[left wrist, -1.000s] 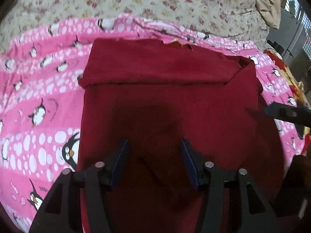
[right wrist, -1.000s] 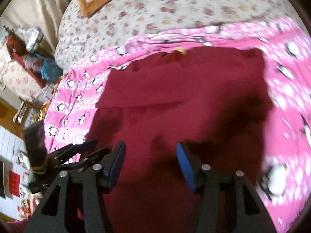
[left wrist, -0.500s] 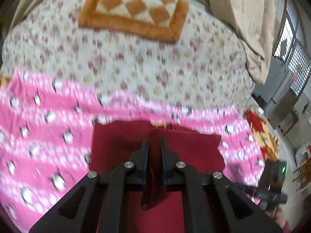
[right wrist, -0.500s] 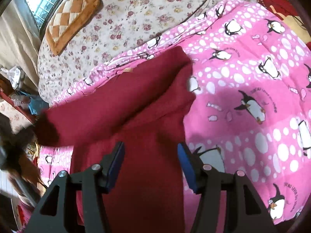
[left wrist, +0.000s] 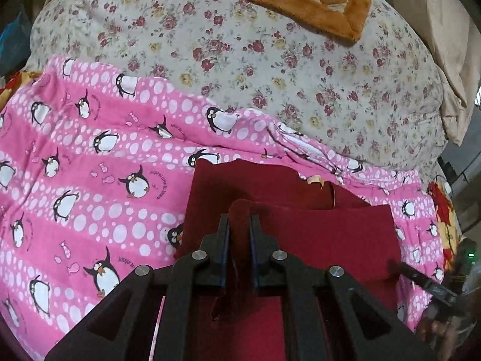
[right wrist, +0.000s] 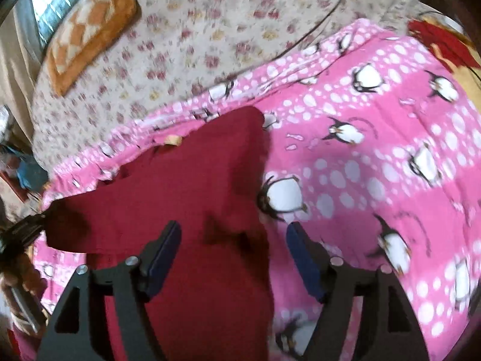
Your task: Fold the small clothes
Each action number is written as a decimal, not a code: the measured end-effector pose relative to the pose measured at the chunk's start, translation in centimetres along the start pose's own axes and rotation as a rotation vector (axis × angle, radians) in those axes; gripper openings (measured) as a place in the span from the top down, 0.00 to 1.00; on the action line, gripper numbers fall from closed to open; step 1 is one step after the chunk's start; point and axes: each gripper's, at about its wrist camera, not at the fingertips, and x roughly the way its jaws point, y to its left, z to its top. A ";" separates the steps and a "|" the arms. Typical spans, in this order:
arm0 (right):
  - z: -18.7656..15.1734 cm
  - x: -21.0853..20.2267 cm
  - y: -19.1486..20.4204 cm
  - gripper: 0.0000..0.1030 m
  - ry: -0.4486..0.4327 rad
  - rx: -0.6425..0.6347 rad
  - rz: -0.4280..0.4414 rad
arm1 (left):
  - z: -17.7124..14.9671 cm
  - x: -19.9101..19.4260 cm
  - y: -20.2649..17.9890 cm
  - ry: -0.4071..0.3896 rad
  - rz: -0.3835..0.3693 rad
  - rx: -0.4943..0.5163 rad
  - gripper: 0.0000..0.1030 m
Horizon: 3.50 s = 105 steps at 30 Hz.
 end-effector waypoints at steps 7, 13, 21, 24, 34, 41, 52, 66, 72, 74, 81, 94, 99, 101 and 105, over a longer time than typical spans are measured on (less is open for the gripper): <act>1.3 1.7 -0.7 0.81 -0.019 -0.049 -0.018 | 1.1 0.4 -0.9 -0.029 -0.041 0.018 1.00; 0.7 2.0 -3.7 0.82 0.010 -0.012 -0.057 | -1.0 7.1 0.4 0.109 0.092 0.003 1.00; 2.2 -1.5 -2.3 0.59 -0.097 -0.014 -0.040 | -0.8 5.8 1.7 0.031 0.119 -0.019 0.96; 3.3 -0.8 -0.3 0.59 -0.099 -0.076 -0.022 | -0.2 5.3 1.6 0.019 0.112 -0.018 0.96; 6.3 8.0 1.7 0.54 -0.011 -0.137 -0.170 | -2.2 3.5 3.9 0.028 0.089 -0.082 0.96; 6.1 7.6 1.9 0.50 0.015 -0.153 -0.178 | -4.2 5.2 3.7 0.048 0.101 -0.074 0.94; 0.9 3.5 3.0 0.40 0.012 -0.255 -0.172 | -4.2 5.0 3.3 0.010 0.125 -0.048 0.94; -1.5 0.4 1.3 0.40 -0.013 -0.219 -0.220 | -4.9 4.8 2.6 -0.003 0.170 0.012 0.94; -2.5 1.4 0.1 0.42 0.021 -0.189 -0.205 | -5.2 5.1 2.5 -0.002 0.188 0.033 0.94; -2.6 1.0 0.5 0.43 0.029 -0.198 -0.216 | -5.3 5.1 2.4 -0.001 0.194 0.039 0.94; -2.5 -2.0 1.4 0.43 -0.023 -0.195 -0.197 | -5.4 4.4 1.9 -0.023 0.211 0.059 0.94; -1.9 1.2 1.3 0.42 -0.030 -0.188 -0.233 | -5.8 5.3 1.9 -0.010 0.228 0.076 0.92; -1.7 1.7 0.1 0.42 0.005 -0.150 -0.229 | -6.0 5.1 1.9 -0.005 0.237 0.085 0.92; -1.9 0.6 -0.5 0.42 0.014 -0.107 -0.181 | -6.1 4.7 2.1 0.001 0.228 0.075 0.92; -3.2 -2.2 -0.9 0.42 0.011 -0.109 -0.139 | -6.5 3.0 2.3 0.014 0.198 0.056 0.92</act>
